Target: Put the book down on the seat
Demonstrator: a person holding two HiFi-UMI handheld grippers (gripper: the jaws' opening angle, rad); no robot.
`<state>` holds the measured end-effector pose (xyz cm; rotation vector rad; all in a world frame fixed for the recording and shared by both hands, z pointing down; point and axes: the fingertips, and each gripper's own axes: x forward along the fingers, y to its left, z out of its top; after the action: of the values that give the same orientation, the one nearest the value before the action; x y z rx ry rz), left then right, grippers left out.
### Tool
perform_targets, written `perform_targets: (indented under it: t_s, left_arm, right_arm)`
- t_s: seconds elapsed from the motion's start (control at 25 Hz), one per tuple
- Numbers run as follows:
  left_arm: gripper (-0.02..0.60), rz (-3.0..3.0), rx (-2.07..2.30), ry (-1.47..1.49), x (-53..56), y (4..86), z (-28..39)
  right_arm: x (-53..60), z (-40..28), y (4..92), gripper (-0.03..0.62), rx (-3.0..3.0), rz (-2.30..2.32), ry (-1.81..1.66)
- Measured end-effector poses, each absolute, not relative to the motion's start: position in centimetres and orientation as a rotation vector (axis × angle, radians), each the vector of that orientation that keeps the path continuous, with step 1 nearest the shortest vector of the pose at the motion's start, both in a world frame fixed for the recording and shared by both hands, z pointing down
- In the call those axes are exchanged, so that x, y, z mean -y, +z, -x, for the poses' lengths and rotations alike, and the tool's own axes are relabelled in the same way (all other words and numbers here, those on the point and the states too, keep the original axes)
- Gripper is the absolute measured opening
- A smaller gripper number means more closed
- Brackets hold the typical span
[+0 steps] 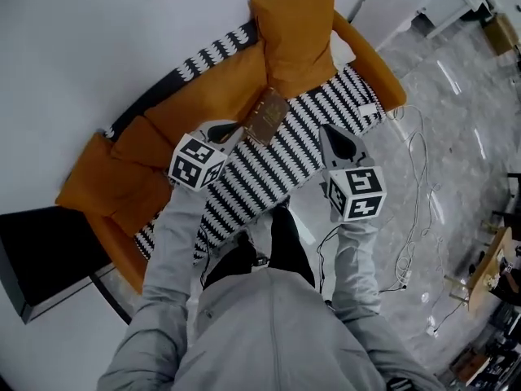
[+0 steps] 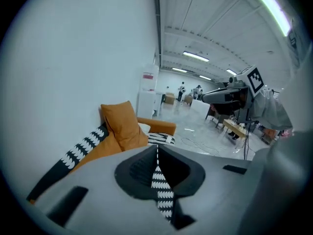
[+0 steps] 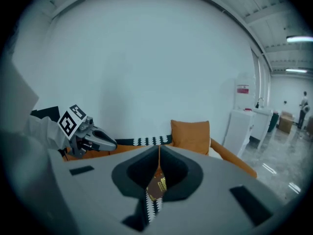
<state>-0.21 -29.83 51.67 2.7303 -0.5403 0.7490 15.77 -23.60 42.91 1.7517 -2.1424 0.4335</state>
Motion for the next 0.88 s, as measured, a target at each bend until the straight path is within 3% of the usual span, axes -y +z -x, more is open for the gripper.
perform_targets:
  t_s: [0.88]
  left_arm:
    - [0.026,-3.077,0.587,0.361,20.2,31.6,1.1]
  right_arm:
    - [13.9,-13.1,25.7,0.029,2.154,-1.865,-0.035]
